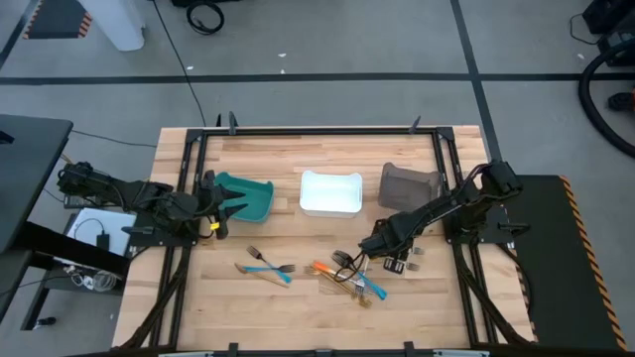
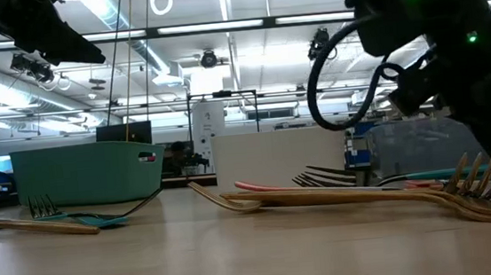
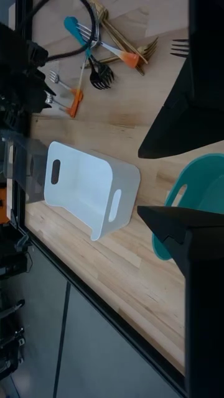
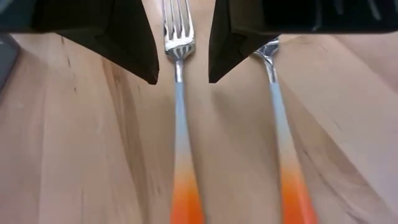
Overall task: Sort silverware by color (type)
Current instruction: Put the top right orange fork into the transparent black bin
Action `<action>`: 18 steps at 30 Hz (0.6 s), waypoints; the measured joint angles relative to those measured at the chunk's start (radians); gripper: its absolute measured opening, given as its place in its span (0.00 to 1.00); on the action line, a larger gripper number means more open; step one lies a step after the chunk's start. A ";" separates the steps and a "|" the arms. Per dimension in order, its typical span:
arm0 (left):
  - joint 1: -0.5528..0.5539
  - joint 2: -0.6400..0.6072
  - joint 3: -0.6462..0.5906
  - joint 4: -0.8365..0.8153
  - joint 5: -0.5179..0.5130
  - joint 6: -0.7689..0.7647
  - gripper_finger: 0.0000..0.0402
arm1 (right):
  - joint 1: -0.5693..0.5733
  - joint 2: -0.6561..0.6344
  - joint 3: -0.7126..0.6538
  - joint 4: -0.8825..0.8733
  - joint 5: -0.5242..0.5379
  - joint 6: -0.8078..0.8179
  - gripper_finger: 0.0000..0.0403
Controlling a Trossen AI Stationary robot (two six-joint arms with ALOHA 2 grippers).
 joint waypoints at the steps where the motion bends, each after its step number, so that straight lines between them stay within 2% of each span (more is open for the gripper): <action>1: 0.000 0.000 0.000 0.000 0.000 0.000 0.35 | 0.005 0.000 0.000 -0.004 0.012 0.006 0.36; 10: 0.000 0.000 0.000 0.000 0.000 0.001 0.35 | 0.007 -0.008 -0.073 0.071 0.000 0.021 0.33; 18: 0.000 0.000 0.000 0.000 0.000 0.002 0.35 | -0.021 -0.006 -0.090 0.097 -0.043 -0.048 0.22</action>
